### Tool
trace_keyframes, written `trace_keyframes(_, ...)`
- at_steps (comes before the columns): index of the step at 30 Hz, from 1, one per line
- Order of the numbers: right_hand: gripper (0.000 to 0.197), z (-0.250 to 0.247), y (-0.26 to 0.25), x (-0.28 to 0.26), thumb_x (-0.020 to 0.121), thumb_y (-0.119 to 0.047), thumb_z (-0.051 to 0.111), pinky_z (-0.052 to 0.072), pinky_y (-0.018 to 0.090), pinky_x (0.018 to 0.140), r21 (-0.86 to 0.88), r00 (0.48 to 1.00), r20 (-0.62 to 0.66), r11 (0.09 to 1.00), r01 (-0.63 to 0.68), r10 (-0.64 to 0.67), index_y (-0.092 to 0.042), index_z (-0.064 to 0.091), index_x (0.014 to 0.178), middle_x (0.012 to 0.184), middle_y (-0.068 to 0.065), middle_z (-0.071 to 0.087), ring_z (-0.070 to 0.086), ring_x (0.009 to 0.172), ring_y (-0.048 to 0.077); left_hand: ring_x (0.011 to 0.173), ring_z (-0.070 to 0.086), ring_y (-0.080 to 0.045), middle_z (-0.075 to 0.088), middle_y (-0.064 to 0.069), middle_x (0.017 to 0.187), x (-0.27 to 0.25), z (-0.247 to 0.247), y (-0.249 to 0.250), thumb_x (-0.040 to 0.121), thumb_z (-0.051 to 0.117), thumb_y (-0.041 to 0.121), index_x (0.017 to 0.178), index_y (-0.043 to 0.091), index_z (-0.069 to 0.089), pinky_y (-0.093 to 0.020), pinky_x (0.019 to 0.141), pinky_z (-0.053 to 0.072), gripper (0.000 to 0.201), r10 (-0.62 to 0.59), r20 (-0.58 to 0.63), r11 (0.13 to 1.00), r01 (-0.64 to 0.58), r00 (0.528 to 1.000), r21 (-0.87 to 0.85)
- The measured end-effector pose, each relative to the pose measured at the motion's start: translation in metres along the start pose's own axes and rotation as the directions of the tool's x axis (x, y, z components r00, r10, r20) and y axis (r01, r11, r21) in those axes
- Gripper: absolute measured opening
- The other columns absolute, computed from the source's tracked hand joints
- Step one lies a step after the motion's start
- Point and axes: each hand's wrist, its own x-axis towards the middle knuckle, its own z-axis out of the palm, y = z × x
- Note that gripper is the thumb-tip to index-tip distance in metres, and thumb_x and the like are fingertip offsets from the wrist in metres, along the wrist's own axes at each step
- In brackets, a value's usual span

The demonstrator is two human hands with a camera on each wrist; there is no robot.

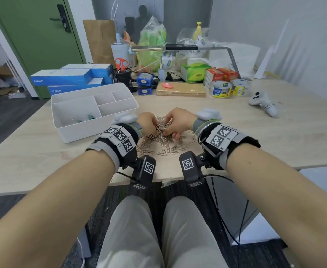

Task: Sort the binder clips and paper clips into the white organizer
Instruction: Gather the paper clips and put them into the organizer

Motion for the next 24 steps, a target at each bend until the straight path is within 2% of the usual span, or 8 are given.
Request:
trace_keyframes(5,0.033,0.001,0.004,0.004,0.075,-0.007,0.077,0.045,0.015,0.037,0.037,0.999,-0.046,0.999,0.031,-0.030,-0.009,0.059,0.103,0.083,0.016,0.069,0.060,0.035,0.006,0.083,0.054,-0.017,0.066,-0.010,0.119,0.004,0.002,0.001,0.084,0.069,0.015,0.120,0.008,0.064,-0.024,0.059,0.042,0.037,-0.025,-0.054,0.998,0.021,0.998,-0.063)
trace_keyframes(8,0.027,-0.001,0.004,0.006,0.075,-0.009,0.078,0.059,0.031,0.055,0.081,0.995,-0.086,0.995,0.049,-0.042,-0.009,0.058,0.094,0.084,0.014,0.068,0.071,0.058,0.023,0.080,0.057,-0.020,0.068,-0.011,0.105,0.007,0.001,-0.001,0.084,0.069,0.012,0.115,0.007,0.067,-0.024,0.059,0.046,0.032,-0.051,-0.079,0.984,0.037,0.996,-0.175)
trace_keyframes(10,0.024,-0.003,0.003,0.007,0.075,-0.011,0.078,0.061,0.037,0.066,0.096,0.994,-0.105,0.994,0.052,-0.042,-0.009,0.058,0.087,0.080,0.009,0.066,0.073,0.070,0.031,0.079,0.060,-0.022,0.065,-0.008,0.092,0.009,0.000,-0.005,0.084,0.069,0.012,0.110,0.007,0.069,-0.032,0.074,0.055,0.027,-0.059,-0.102,0.972,0.033,0.993,-0.234)
trace_keyframes(13,0.027,-0.003,0.002,0.008,0.075,-0.011,0.079,0.057,0.025,0.049,0.101,0.992,-0.122,0.993,0.057,-0.044,-0.014,0.054,0.065,0.069,0.003,0.059,0.070,0.063,0.025,0.083,0.067,-0.025,0.067,-0.007,0.087,0.010,-0.001,-0.012,0.081,0.071,0.010,0.104,0.008,0.072,-0.038,0.086,0.058,0.023,-0.059,-0.115,0.956,0.023,0.992,-0.293)
trace_keyframes(16,0.040,-0.003,0.000,0.012,0.075,-0.011,0.078,0.045,0.017,0.037,0.108,0.987,-0.153,0.991,0.073,-0.056,-0.017,0.044,0.056,0.060,0.000,0.053,0.064,0.048,0.013,0.078,0.068,-0.025,0.069,-0.008,0.084,0.011,-0.001,-0.015,0.081,0.072,0.010,0.102,0.008,0.072,-0.037,0.081,0.059,0.021,-0.051,-0.115,0.943,0.010,0.992,-0.333)
trace_keyframes(18,0.036,-0.004,-0.003,0.015,0.074,-0.015,0.079,0.052,0.022,0.047,0.072,0.986,-0.155,0.994,0.078,-0.066,-0.018,0.047,0.058,0.062,-0.001,0.056,0.064,0.047,0.010,0.064,0.062,-0.018,0.065,-0.006,0.075,0.012,-0.003,-0.016,0.083,0.070,0.008,0.103,0.005,0.071,-0.026,0.066,0.059,0.020,-0.045,-0.125,0.931,-0.004,0.991,-0.365)
trace_keyframes(20,0.029,-0.006,-0.008,0.018,0.075,-0.014,0.079,0.058,0.032,0.062,0.093,0.986,-0.143,0.991,0.094,-0.080,-0.016,0.052,0.064,0.066,0.001,0.060,0.069,0.058,0.021,0.056,0.057,-0.012,0.063,-0.005,0.070,0.012,-0.008,-0.019,0.083,0.070,0.008,0.102,0.004,0.072,-0.014,0.050,0.053,0.020,-0.039,-0.153,0.931,-0.019,0.987,-0.364)
trace_keyframes(24,0.022,-0.015,-0.023,0.020,0.076,-0.017,0.078,0.057,0.037,0.070,0.026,0.977,-0.168,0.990,0.139,-0.133,0.001,0.066,0.075,0.073,0.011,0.072,0.073,0.070,0.022,0.046,0.056,-0.002,0.061,0.001,0.067,0.011,-0.025,-0.023,0.084,0.068,0.012,0.100,0.009,0.072,-0.005,0.041,0.045,0.017,-0.025,-0.200,0.935,-0.048,0.980,-0.352)
